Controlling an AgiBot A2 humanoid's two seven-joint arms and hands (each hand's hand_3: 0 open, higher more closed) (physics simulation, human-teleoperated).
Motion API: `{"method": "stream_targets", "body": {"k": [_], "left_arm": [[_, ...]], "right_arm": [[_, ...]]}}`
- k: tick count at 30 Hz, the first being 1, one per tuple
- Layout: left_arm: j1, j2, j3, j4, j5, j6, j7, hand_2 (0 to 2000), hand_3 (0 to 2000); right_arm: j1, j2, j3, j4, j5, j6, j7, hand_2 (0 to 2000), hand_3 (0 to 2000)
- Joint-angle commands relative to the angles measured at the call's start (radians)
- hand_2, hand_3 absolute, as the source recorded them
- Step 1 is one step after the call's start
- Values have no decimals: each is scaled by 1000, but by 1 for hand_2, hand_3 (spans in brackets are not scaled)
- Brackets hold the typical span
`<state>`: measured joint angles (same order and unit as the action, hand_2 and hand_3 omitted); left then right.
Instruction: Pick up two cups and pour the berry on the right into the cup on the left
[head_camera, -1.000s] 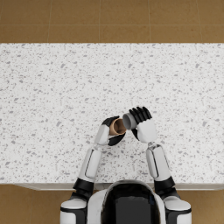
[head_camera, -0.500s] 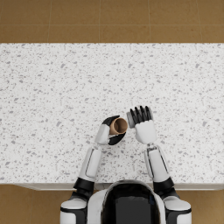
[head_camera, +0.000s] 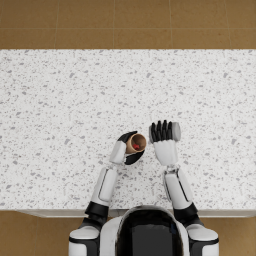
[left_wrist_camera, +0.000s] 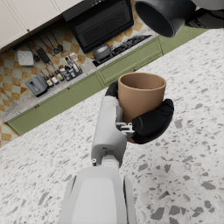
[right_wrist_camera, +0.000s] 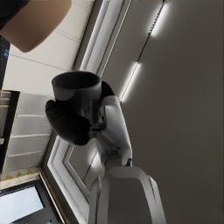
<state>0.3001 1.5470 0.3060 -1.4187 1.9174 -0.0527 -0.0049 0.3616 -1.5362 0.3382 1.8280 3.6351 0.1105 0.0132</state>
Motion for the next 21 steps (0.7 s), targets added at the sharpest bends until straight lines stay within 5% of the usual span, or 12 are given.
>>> {"method": "stream_targets", "body": {"k": [1,21], "left_arm": [[1,1,-1,3,0,0,0,2000,1280],[5,3,-3,9,0,0,0,2000,1280]], "right_arm": [[16,-12,-1,19,23,0,0,2000,1280],[-8,-7,-7,9,80,1,0,2000,1280]]}}
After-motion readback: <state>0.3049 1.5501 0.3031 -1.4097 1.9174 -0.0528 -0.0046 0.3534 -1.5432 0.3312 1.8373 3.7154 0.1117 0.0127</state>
